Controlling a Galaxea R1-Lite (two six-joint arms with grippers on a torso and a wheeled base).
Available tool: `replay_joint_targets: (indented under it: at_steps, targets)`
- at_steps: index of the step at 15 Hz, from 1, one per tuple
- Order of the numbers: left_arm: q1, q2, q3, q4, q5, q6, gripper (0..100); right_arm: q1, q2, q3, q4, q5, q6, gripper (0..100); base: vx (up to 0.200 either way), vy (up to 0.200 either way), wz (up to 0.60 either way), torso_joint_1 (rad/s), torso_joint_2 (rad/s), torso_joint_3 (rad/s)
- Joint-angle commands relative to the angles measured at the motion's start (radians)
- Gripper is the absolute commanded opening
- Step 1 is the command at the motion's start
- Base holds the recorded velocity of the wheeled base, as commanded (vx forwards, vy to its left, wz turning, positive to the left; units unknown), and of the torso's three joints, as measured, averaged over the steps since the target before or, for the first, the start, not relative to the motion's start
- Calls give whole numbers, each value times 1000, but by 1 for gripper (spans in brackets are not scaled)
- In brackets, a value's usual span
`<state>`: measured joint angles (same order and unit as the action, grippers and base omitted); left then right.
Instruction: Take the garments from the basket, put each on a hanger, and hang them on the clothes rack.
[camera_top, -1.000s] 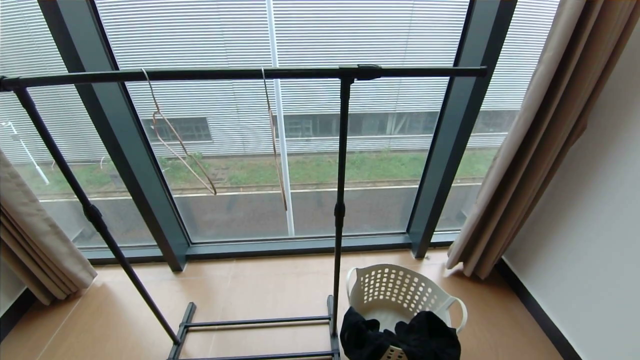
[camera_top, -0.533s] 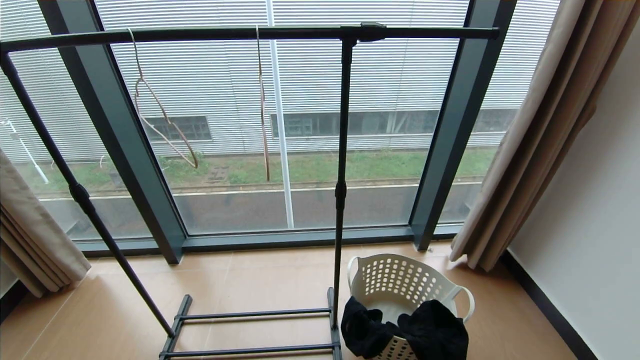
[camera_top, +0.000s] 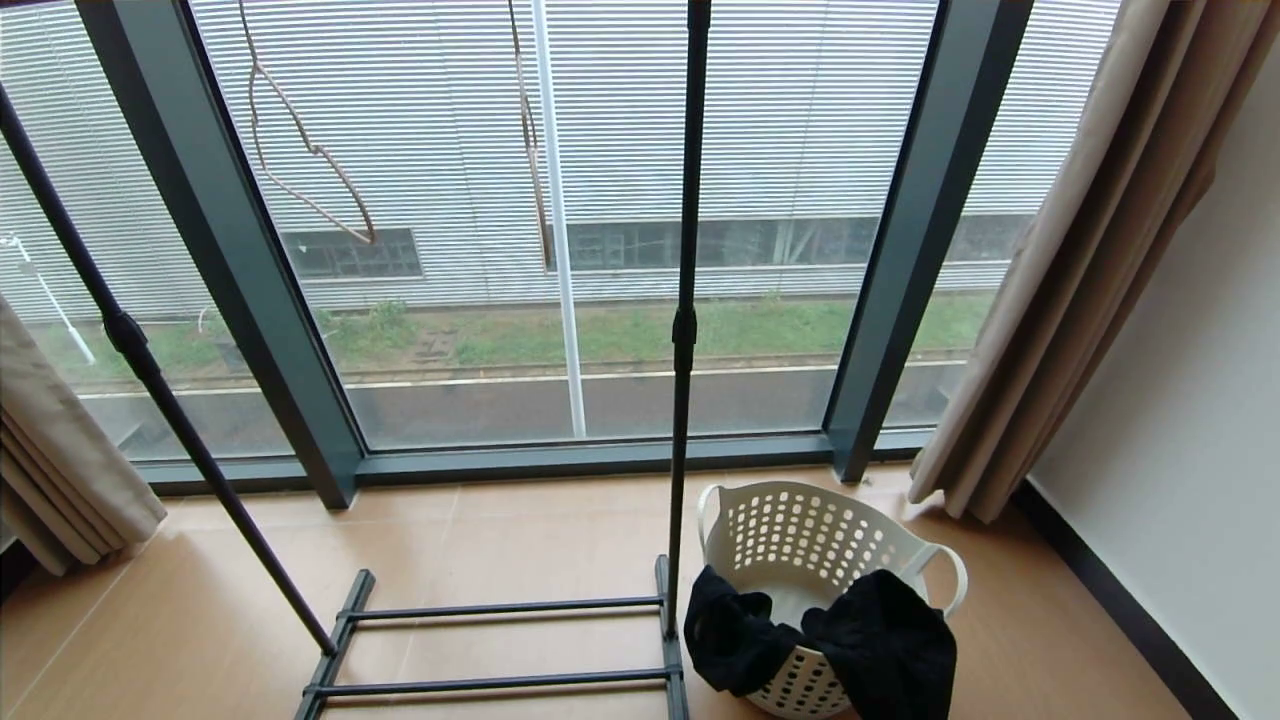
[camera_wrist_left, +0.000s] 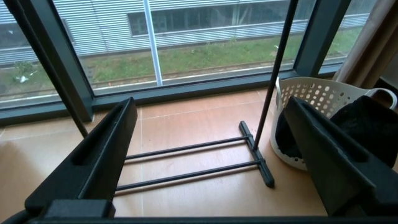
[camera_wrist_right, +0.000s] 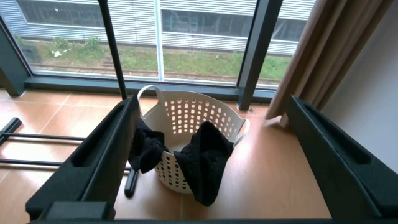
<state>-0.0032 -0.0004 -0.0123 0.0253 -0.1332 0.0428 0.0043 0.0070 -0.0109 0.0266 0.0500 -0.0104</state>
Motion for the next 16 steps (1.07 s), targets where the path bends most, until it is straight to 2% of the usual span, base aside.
replay_joint_targets:
  at_steps: [1, 6, 12, 14, 16]
  targets:
    - [0, 0, 0, 1, 1, 0, 100, 0, 1, 0, 1, 1, 0, 100, 0, 0, 0, -115, 456, 349]
    - [-1, 0, 0, 1, 1, 0, 100, 0, 1, 0, 1, 1, -2, 100, 0, 0, 0, -79, 419, 336]
    - [-1, 0, -1, 1, 1, 2, 100, 0, 1, 0, 1, 1, -2, 100, 0, 0, -600, -6, 64, 52]
    - [-1, 0, 0, 1, 1, 2, 100, 0, 1, 0, 1, 1, -2, 100, 0, 0, 0, 0, 0, 0]
    - [-1, 0, -1, 1, 1, 2, 100, 0, 1, 0, 1, 1, -2, 100, 100, -200, 0, -2, 0, -2]
